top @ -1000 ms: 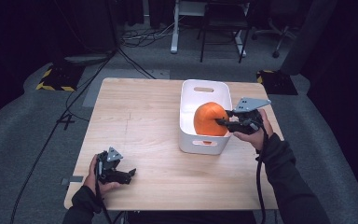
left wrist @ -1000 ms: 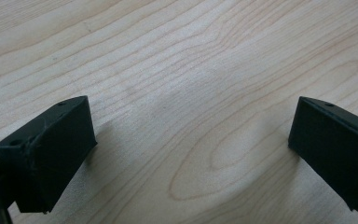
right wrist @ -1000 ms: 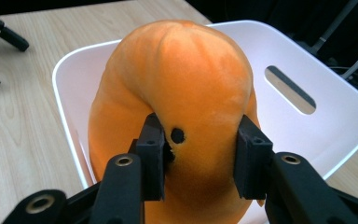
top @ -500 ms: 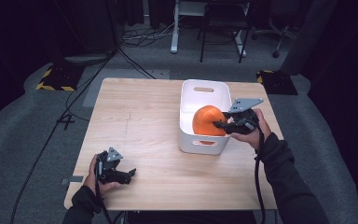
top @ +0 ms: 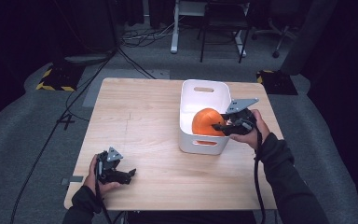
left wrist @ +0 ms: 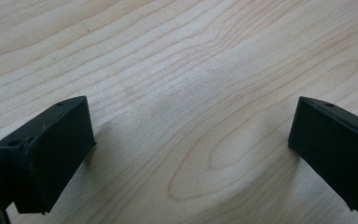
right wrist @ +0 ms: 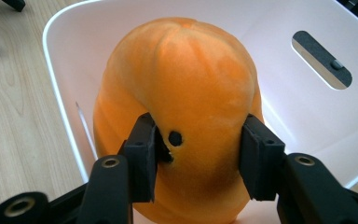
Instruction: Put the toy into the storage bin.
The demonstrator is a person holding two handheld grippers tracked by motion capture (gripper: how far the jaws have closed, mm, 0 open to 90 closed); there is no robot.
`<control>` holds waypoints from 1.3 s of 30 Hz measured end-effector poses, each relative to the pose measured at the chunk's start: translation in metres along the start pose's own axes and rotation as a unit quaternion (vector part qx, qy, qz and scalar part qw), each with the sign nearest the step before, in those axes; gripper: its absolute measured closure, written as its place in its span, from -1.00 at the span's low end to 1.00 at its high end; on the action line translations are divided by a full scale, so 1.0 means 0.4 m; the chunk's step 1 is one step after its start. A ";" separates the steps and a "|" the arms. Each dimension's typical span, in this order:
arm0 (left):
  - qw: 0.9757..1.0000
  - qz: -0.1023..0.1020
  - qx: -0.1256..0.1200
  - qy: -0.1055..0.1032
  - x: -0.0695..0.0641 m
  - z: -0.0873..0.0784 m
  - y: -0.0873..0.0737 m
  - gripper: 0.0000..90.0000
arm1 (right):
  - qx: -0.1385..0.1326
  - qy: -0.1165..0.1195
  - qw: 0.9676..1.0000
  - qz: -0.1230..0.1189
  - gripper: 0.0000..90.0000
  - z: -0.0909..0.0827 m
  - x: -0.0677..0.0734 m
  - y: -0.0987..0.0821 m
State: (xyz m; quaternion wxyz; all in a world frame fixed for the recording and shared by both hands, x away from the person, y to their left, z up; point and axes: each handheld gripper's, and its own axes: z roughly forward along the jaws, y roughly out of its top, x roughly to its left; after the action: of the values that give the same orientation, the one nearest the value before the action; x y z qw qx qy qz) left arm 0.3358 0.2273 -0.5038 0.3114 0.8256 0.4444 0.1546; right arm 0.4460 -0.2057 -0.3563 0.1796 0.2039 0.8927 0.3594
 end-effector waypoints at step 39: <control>1.000 0.000 0.000 0.000 0.000 0.000 0.000 -0.99 | 0.006 0.021 1.000 0.009 0.30 -0.005 -0.005 -0.016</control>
State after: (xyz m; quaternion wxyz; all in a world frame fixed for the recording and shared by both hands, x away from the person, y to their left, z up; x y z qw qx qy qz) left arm 0.3358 0.2273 -0.5038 0.3116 0.8255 0.4445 0.1544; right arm 0.4454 -0.2121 -0.3593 0.1562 0.2050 0.8968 0.3596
